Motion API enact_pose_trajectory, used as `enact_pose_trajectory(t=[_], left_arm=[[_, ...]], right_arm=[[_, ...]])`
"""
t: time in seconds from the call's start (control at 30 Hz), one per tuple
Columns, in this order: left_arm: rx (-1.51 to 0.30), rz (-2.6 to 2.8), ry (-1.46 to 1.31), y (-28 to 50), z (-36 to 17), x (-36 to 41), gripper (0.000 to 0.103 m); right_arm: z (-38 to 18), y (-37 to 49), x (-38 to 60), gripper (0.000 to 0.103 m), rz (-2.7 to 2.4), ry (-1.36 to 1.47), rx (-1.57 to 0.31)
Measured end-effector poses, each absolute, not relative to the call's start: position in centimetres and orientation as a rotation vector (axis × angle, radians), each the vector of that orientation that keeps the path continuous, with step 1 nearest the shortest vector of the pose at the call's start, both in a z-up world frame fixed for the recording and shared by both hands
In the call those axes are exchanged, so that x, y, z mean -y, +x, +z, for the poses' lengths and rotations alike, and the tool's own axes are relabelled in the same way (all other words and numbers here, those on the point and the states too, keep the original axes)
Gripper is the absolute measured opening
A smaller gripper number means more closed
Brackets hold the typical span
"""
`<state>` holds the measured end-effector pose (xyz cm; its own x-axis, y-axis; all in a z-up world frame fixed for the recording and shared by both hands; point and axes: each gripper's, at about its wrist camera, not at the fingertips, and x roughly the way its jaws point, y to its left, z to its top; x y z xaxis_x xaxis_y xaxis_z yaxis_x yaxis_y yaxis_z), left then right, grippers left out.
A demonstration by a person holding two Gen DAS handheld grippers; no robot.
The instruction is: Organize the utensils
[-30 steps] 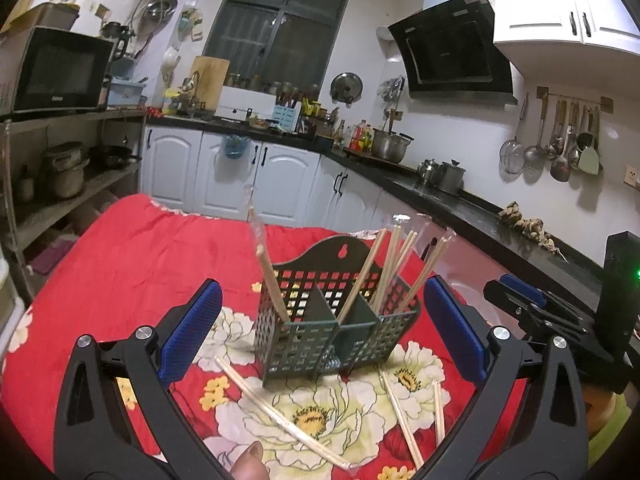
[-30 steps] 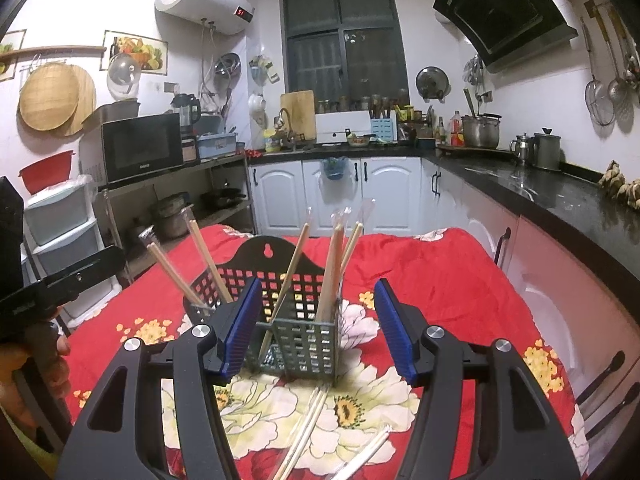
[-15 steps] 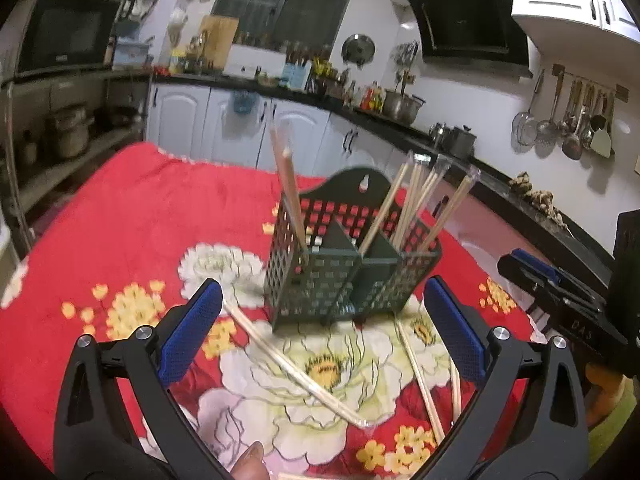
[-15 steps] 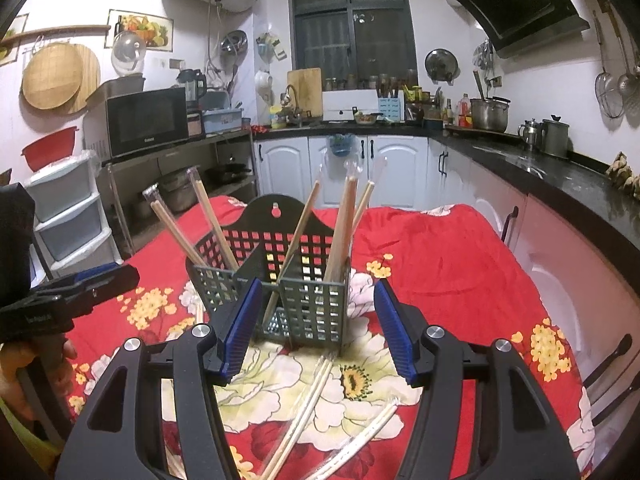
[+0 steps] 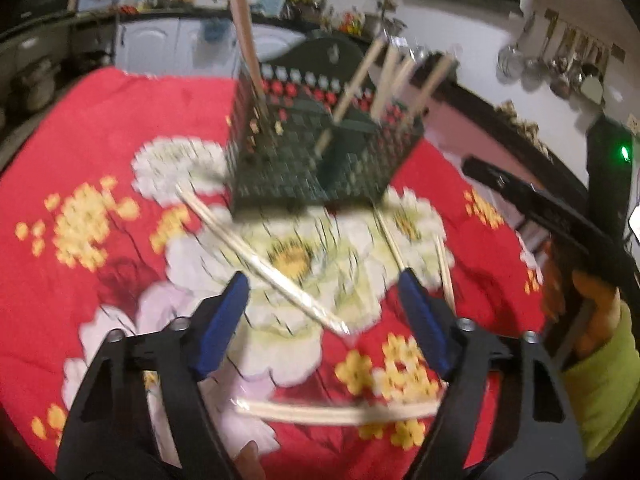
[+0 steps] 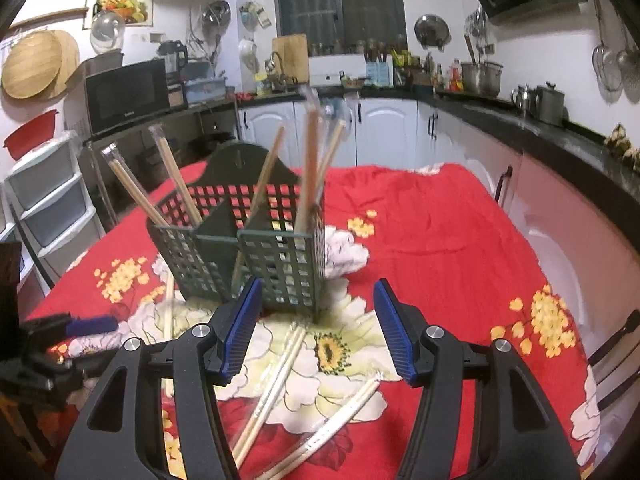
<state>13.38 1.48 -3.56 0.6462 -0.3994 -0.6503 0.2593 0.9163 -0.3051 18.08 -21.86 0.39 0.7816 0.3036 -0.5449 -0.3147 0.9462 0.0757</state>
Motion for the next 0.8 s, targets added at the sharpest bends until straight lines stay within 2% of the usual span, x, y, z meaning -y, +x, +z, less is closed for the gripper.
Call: enact_pose_trajectory(t=[0.27,0.4,0.47,0.53,0.67,0.8], left_arm=[[-0.866,-0.371,-0.144,13.1,-5.5,0.8,0.061],[-0.901,-0.342,-0.121,13.5,-6.1,1.4,0.061],[-0.915,-0.332,-0.118,13.7,-6.6,1.7,0.055],[-0.925,-0.329,-0.101,13.7,-7.0,2.2,0.042],[-0.941,-0.326,-0.107,13.8,-7.5,2.1,0.040],[-0.943,-0.319,-0.118,13.7,-7.8,1.4,0.029]], right_arm=[[-2.6,20.7,21.9,0.044,0.369,0.009,-0.725],[-4.2,22.1,21.1,0.043,0.391,0.007,-0.807],[-4.7,22.6,20.6,0.043,0.398,0.005,-0.832],[-5.4,23.2,19.7,0.043,0.417,0.001,-0.863],[-6.2,24.0,18.6,0.043,0.418,-0.013,-0.887],[-6.9,25.2,18.2,0.043,0.410,0.006,-0.914]])
